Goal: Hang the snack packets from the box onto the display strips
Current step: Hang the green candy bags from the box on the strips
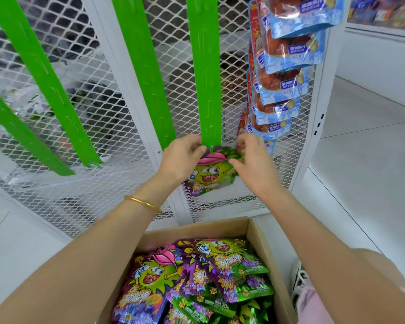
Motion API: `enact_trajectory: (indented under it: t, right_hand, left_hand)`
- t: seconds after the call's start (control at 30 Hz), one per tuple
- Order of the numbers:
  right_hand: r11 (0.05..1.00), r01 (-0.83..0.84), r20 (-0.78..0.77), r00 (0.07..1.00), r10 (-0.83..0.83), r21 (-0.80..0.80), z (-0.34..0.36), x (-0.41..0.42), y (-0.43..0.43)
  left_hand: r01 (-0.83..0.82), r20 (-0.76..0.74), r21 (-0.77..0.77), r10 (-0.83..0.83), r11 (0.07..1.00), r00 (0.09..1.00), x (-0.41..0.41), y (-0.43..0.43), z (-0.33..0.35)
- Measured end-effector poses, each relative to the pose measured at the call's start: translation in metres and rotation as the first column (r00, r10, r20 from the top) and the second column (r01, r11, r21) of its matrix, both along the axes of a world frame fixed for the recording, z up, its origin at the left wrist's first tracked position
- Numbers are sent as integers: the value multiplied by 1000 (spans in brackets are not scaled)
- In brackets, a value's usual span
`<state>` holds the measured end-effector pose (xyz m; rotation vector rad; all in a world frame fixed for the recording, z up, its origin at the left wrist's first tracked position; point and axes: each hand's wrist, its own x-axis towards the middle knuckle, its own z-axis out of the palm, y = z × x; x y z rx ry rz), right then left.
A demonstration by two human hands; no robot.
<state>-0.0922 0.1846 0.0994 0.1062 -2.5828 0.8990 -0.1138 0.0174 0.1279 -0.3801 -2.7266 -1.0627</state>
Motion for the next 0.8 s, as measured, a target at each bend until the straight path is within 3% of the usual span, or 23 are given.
enact_trajectory:
  t: [0.1,0.13,0.2,0.23,0.3,0.37,0.43,0.5,0.63,0.8]
  right_hand:
    - [994,111,-125,986,-110,1,-11,17,-3]
    - [997,81,-58,995,-80,8,-19,23,-5]
    - [992,-114,262,960,97,49,-43,32,-10]
    - [968,-242,461,867,188,62,-55,36,-13]
    - [877,-476,759,595,263,69,-79,46,-17]
    - [793,-608,886,388,256,36,-101,55,-20]
    - [755,-656,920,307,245,19,-118,62,-21]
    - [689,-719,920,324,220,88,-126,66,-21]
    - [562,-802,894,386,227,203,-125,73,-18]
    - [415,-804,776,561,288,426,-122,82,-19]
  left_hand:
    - [-63,-127,-173,41,983,991,1,-11,-8]
    - [-113,-180,-182,80,977,981,5,-16,-12]
    - [-163,-246,-131,127,978,961,19,-25,-21]
    - [-153,-241,-112,123,982,963,27,-30,-29]
    - [-88,-141,-112,72,990,987,43,-41,-49]
    - [-25,23,-116,28,993,999,59,-54,-73]
    - [6,155,-140,16,990,988,68,-65,-94]
    - [34,257,-160,8,987,966,70,-68,-104]
    - [35,450,6,-34,999,892,70,-62,-103]
    - [-92,635,114,-1,989,773,78,-57,-108]
